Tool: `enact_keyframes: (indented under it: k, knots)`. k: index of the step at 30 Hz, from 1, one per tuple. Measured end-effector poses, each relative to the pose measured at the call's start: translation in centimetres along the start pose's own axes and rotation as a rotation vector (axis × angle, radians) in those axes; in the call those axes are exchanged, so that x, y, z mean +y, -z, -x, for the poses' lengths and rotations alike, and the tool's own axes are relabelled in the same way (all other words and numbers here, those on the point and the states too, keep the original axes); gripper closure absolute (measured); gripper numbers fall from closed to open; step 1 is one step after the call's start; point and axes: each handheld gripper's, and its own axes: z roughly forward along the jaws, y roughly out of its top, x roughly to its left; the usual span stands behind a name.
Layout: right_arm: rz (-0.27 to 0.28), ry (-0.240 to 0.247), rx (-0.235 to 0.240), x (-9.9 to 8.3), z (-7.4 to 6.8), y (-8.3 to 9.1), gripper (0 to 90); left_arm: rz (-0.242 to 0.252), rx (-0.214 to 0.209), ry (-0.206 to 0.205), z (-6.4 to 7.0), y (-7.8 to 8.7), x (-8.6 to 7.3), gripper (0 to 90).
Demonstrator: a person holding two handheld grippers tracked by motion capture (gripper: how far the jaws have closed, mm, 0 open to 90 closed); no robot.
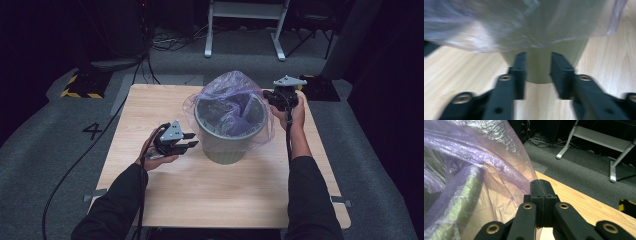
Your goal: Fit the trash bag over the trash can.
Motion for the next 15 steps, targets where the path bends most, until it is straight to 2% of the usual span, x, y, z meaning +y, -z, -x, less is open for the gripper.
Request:
enact_keyframes:
  k: [1, 2, 3, 4, 6, 7, 11, 15]
  knots:
    - [0.006, -0.007, 0.002, -0.1, 0.1, 0.1, 90.0, 0.004, 0.023, 0.004, -0.2, 0.5, 0.2, 48.6]
    - [0.011, -0.012, 0.003, -0.1, 0.2, 0.2, 90.0, 0.009, 0.059, -0.01, -0.3, 0.9, 0.3, 42.8]
    - [0.015, -0.014, 0.0, -0.2, 0.2, 0.3, 90.0, 0.022, 0.081, -0.002, -0.6, 1.4, 0.3, 38.3]
    - [0.02, -0.009, -0.004, -0.3, 0.2, 0.5, 90.0, 0.037, 0.087, 0.01, -1.0, 1.8, 0.4, 32.1]
    - [0.032, -0.012, -0.005, -0.4, 0.2, 0.7, 90.0, 0.058, 0.117, 0.037, -1.7, 2.4, 0.7, 28.7]
    - [0.037, -0.015, -0.006, -0.5, 0.2, 0.9, 90.0, 0.092, 0.146, 0.063, -2.3, 2.8, 1.0, 25.9]
    - [0.047, -0.018, 0.001, -0.7, 0.1, 1.1, 90.0, 0.17, 0.208, 0.148, -4.2, 3.5, 2.6, 25.3]
    - [0.057, -0.023, 0.006, -0.7, 0.2, 1.3, 90.0, 0.164, 0.221, 0.153, -5.7, 2.6, 4.5, 23.9]
